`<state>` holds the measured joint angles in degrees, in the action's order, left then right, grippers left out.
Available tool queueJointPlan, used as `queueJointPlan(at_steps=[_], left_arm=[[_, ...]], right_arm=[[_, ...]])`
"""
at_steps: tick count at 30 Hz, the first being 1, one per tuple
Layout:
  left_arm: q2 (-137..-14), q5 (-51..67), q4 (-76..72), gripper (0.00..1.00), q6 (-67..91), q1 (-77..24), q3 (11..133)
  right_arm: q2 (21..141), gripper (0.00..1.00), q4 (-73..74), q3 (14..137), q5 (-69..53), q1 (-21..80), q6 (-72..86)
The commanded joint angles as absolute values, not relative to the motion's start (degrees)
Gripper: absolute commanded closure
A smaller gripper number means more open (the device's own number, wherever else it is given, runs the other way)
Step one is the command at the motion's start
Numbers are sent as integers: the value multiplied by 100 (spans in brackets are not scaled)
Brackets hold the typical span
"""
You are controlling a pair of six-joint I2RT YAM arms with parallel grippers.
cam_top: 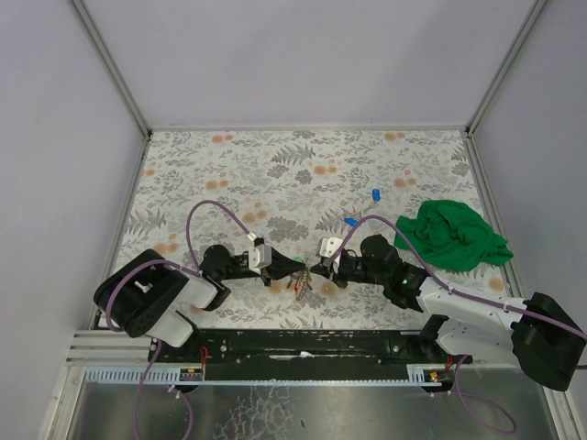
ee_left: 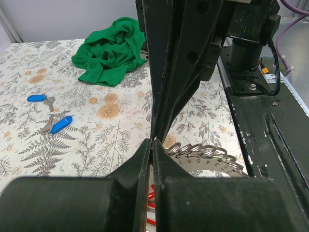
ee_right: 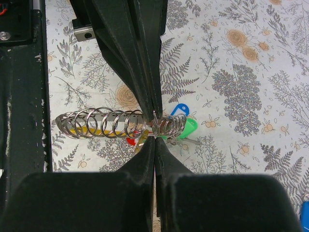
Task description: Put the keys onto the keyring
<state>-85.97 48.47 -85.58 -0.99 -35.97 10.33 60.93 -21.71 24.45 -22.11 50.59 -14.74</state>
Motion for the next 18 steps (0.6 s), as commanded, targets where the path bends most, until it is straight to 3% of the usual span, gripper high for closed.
queueJointPlan(at_steps=[1,18], left_arm=[[-8658,4936,-9158,100,-74,-3673,1169],[-8635,5063,-9180,100,-9,-3723,1160]], right_arm=[[5977,100,-2798,2514,-2305,5034,-1399],[5927,100,-3234,2444,-2002,5028,-1164]])
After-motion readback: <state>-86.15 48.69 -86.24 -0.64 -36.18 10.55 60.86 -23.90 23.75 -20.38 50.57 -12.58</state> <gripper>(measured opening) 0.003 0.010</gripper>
